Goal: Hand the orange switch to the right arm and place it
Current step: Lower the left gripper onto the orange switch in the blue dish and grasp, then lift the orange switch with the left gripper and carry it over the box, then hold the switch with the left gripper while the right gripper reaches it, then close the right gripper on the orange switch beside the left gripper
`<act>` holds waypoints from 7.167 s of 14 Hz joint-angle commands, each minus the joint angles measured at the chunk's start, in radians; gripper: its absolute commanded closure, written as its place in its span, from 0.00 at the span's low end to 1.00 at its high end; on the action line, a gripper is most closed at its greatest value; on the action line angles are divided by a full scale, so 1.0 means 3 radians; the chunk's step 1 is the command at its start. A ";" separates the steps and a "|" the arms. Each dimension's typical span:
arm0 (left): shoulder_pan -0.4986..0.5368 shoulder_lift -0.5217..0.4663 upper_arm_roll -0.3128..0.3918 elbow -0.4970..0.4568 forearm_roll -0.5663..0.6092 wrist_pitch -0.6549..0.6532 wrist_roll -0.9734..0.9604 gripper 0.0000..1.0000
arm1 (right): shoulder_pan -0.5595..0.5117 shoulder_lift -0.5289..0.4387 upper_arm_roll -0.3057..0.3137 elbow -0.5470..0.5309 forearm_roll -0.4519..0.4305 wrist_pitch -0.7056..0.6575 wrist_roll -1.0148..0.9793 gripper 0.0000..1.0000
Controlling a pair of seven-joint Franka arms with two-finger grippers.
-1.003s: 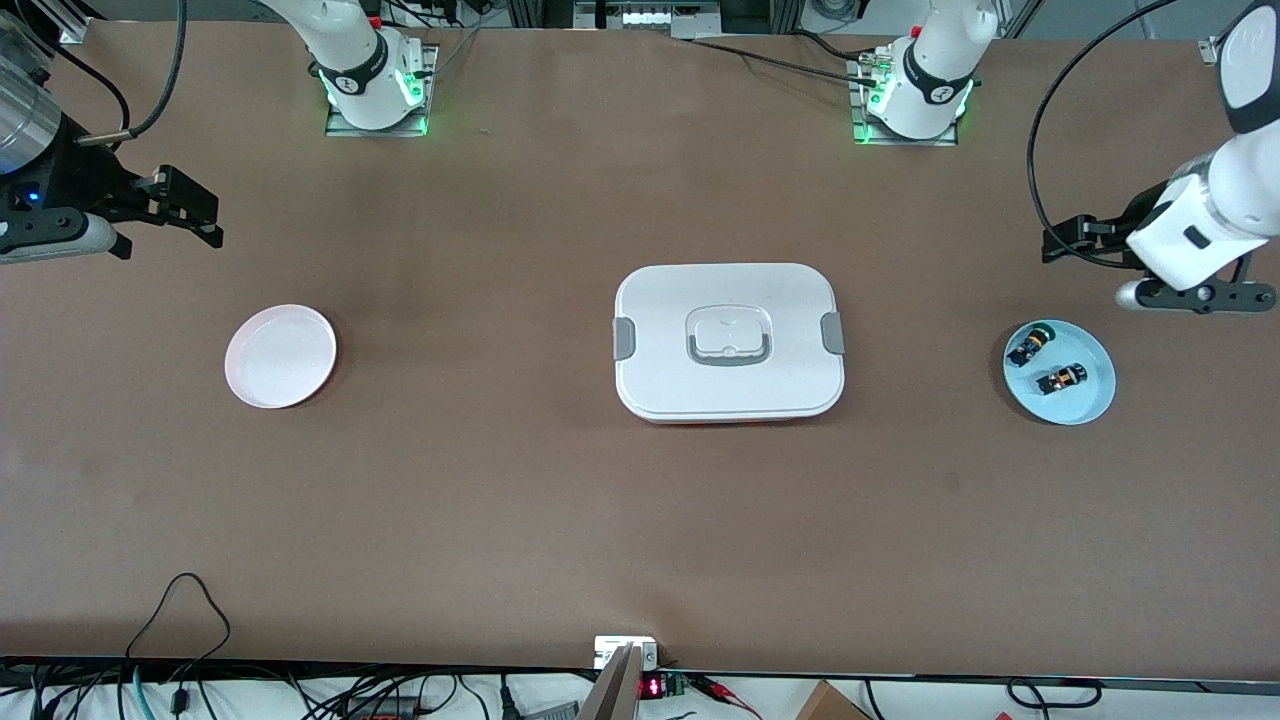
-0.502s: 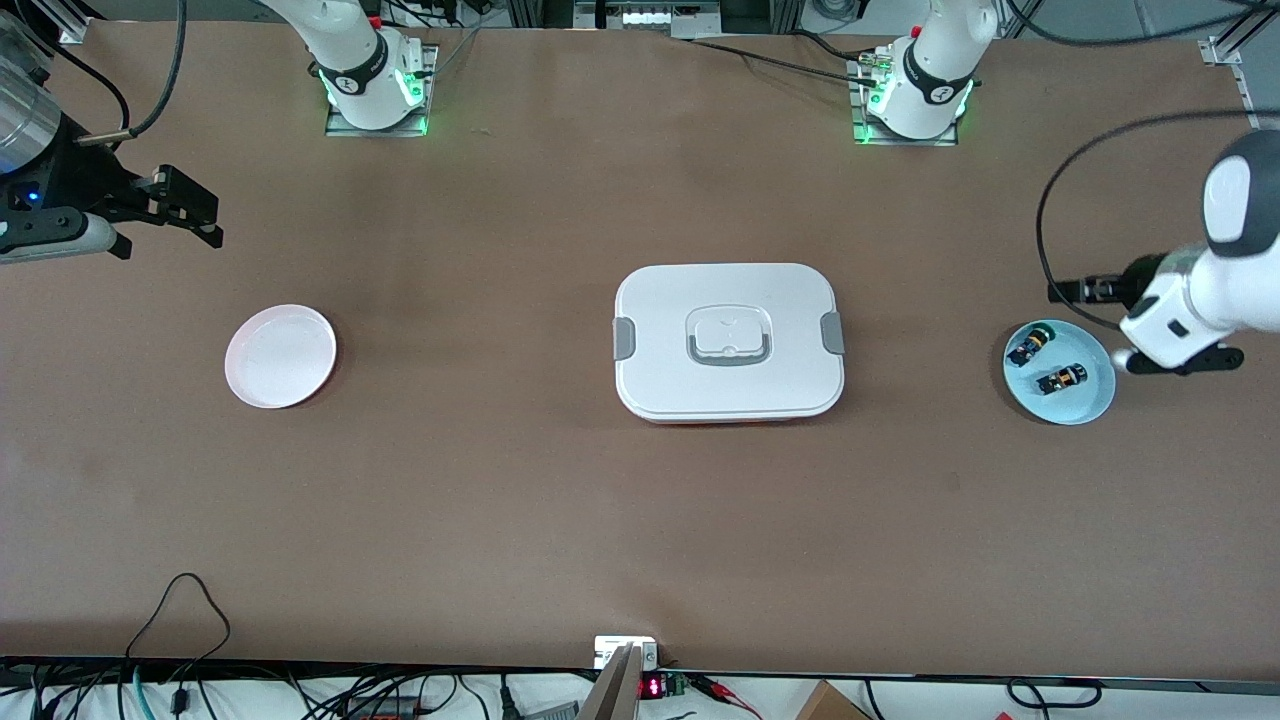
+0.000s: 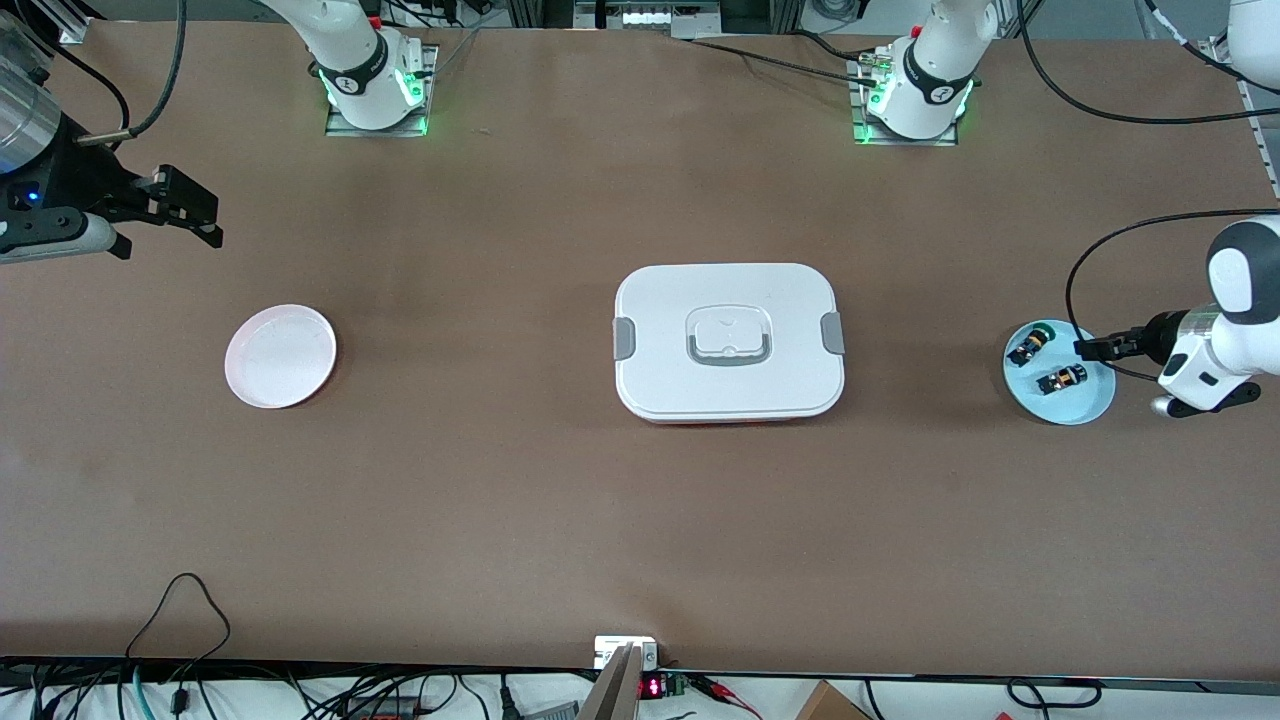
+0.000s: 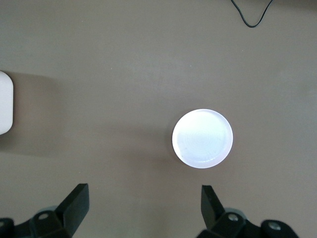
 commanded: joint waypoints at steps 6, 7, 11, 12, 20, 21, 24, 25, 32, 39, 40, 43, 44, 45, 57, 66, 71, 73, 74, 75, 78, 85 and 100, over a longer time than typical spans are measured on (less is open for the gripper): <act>0.0048 -0.0022 -0.0065 -0.0649 -0.0008 0.1362 0.0048 0.00 | 0.0001 0.0006 0.0004 0.0059 -0.0007 -0.0046 0.0042 0.00; 0.0053 -0.0016 -0.0065 -0.0726 -0.0008 0.1480 0.0048 0.00 | -0.0004 0.0006 0.0004 0.0049 -0.0007 -0.0046 0.0042 0.00; 0.0109 0.0065 -0.0070 -0.0870 -0.0008 0.1767 0.0048 0.00 | -0.0004 0.0006 0.0004 0.0049 -0.0007 -0.0051 0.0042 0.00; 0.0109 0.0111 -0.0075 -0.0865 -0.0013 0.1803 0.0048 0.00 | 0.0001 0.0006 0.0004 0.0049 -0.0007 -0.0056 0.0042 0.00; 0.0109 0.0290 -0.0147 -0.0798 -0.0161 0.1992 0.0053 0.18 | 0.0001 0.0006 0.0004 0.0059 -0.0007 -0.0056 0.0047 0.00; 0.0104 0.0290 -0.0147 -0.0793 -0.0156 0.1987 0.0063 0.29 | 0.0001 0.0001 0.0004 0.0049 -0.0007 -0.0056 0.0042 0.00; 0.0109 0.0285 -0.0142 -0.0793 -0.0161 0.1956 0.0456 0.71 | 0.0001 0.0001 0.0004 0.0049 -0.0007 -0.0056 0.0042 0.00; 0.0109 0.0280 -0.0142 -0.0793 -0.0161 0.1916 0.0513 0.78 | 0.0001 0.0001 0.0004 0.0049 -0.0007 -0.0056 0.0042 0.00; 0.0053 0.0162 -0.0300 0.0253 -0.0166 -0.0080 0.0498 0.88 | 0.0001 0.0001 0.0004 0.0059 -0.0007 -0.0056 0.0042 0.00; -0.0167 0.0173 -0.0621 0.1037 -0.1161 -0.1550 0.0534 0.88 | 0.0001 0.0001 0.0004 0.0059 -0.0007 -0.0051 0.0042 0.00; -0.0147 0.0173 -0.0703 0.1068 -0.1330 -0.1668 0.0569 0.89 | 0.0007 0.0001 0.0004 0.0049 -0.0007 -0.0051 0.0037 0.00; -0.0136 0.0142 -0.1020 0.1089 -0.1995 -0.1802 0.0600 0.90 | -0.0009 0.0027 0.0004 0.0059 0.0013 -0.0016 0.0011 0.00; -0.0147 0.0142 -0.1123 0.1094 -0.2225 -0.1792 0.0600 0.91 | -0.0014 0.0027 0.0004 0.0059 0.0033 -0.0016 0.0011 0.00; -0.0157 0.0147 -0.1215 0.1094 -0.2450 -0.1776 0.0631 0.91 | -0.0014 0.0027 0.0004 0.0059 0.0039 -0.0021 0.0011 0.00; -0.0157 0.0152 -0.2401 0.0635 -0.2912 -0.0240 0.3461 0.95 | 0.0017 0.0303 0.0080 0.0003 0.0562 -0.0526 -0.0127 0.00; -0.0269 0.0167 -0.2760 0.0306 -0.3833 0.0795 0.4568 1.00 | 0.0067 0.1110 0.0085 -0.0206 0.3461 0.0100 -0.0091 0.00; -0.0331 0.0173 -0.2760 0.0306 -0.3848 0.0862 0.4563 1.00 | 0.0665 0.1412 0.0091 -0.0289 0.5072 0.1016 -0.0284 0.00; -0.0336 0.0173 -0.2760 0.0306 -0.3853 0.0862 0.4563 1.00 | 0.0804 0.1438 0.0091 -0.0355 0.5604 0.1191 -0.0539 0.00; -0.0331 0.0173 -0.2760 0.0306 -0.3848 0.0862 0.4568 1.00 | 0.0845 0.1438 0.0091 -0.0411 0.5845 0.1196 -0.0677 0.00; -0.0331 0.0173 -0.2760 0.0306 -0.3848 0.0862 0.4568 1.00 | 0.0870 0.1458 0.0091 -0.0497 0.6090 0.1196 -0.0886 0.00; -0.0331 0.0173 -0.2760 0.0296 -0.3848 0.0862 0.4568 1.00 | 0.0988 0.1458 0.0091 -0.0758 0.6557 0.1171 -0.1413 0.00; -0.0310 0.0173 -0.2760 0.0296 -0.3848 0.0852 0.4573 1.00 | 0.1244 0.1173 0.0121 -0.1377 0.7238 0.1160 -0.1799 0.00; -0.0203 0.0122 -0.2785 0.0168 -0.3848 0.0806 0.4727 1.00 | 0.1561 0.1208 0.0116 -0.1475 0.8005 0.1207 -0.2003 0.06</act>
